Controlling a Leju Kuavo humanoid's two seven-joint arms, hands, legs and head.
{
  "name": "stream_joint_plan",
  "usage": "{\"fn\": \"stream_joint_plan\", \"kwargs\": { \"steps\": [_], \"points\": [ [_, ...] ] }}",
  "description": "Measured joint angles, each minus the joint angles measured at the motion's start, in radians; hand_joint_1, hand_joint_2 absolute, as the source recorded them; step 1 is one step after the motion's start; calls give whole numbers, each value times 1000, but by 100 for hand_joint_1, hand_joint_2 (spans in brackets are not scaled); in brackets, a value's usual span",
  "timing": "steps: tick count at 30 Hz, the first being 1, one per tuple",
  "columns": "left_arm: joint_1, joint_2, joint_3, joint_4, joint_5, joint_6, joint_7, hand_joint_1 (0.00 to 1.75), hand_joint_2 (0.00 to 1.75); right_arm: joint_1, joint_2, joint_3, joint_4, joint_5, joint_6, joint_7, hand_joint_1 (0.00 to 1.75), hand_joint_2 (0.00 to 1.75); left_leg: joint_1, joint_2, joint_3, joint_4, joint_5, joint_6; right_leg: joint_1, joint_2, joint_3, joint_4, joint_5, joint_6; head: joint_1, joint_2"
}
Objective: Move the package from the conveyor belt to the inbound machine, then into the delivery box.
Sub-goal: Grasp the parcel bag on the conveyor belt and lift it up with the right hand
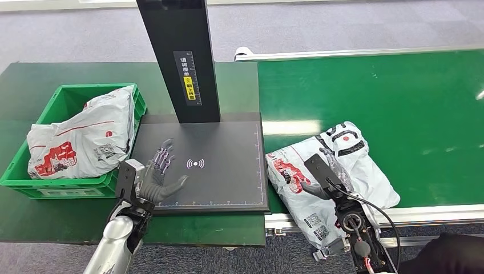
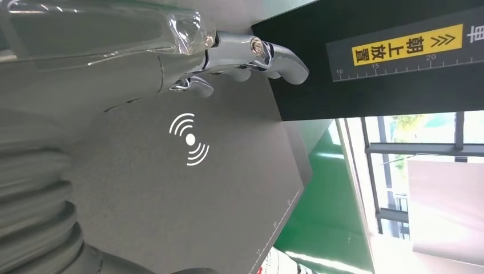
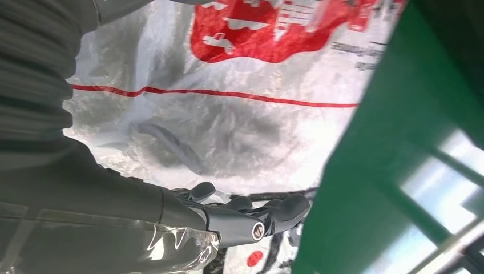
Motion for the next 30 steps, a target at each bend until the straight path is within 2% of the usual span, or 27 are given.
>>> {"fn": "stream_joint_plan", "kwargs": {
  "steps": [2,5,9,14,15,18,19,24,30],
  "points": [
    [-2,-1,0,0,-2,-3,4,0,175,-3,-2,0,17,68,-8,55,2,175,0,0,0,0,0,0,0,0,0,0,0,0,0,0],
    [-7,-6,1,1,-8,-7,10,0,175,-12,-10,-1,70,164,1,109,18,175,0,0,0,0,0,0,0,0,0,0,0,0,0,0],
    [-26,-12,1,18,-10,-19,9,0,175,-37,-20,4,166,270,63,127,7,175,0,0,1,0,0,0,0,0,1,0,0,0,0,0],
    [-39,-16,1,39,-10,-20,1,0,175,-79,-20,15,251,319,66,129,6,175,0,0,6,0,0,0,0,0,6,-1,0,0,0,0],
    [-39,-17,1,40,-10,-20,0,0,175,-83,-20,17,258,323,67,131,39,175,0,0,7,0,0,0,0,0,7,-1,-1,1,0,0],
    [-40,-17,1,43,-11,-20,0,0,175,-91,-20,20,274,336,77,137,164,175,0,0,9,0,0,0,0,0,10,-2,-1,1,0,0],
    [-40,-17,1,44,-11,-20,0,0,175,-92,-20,21,277,340,81,138,175,175,0,0,10,0,0,0,0,0,11,-2,-1,1,0,0],
    [-39,-17,2,44,-12,-19,0,0,175,-103,-20,25,286,355,78,138,175,175,0,0,12,0,0,1,0,0,13,-2,-1,2,0,0],
    [-22,-16,7,32,-10,-18,1,0,175,-103,-16,21,282,364,4,113,175,175,0,0,11,0,0,1,0,-1,13,-2,0,2,0,0]
  ]
}}
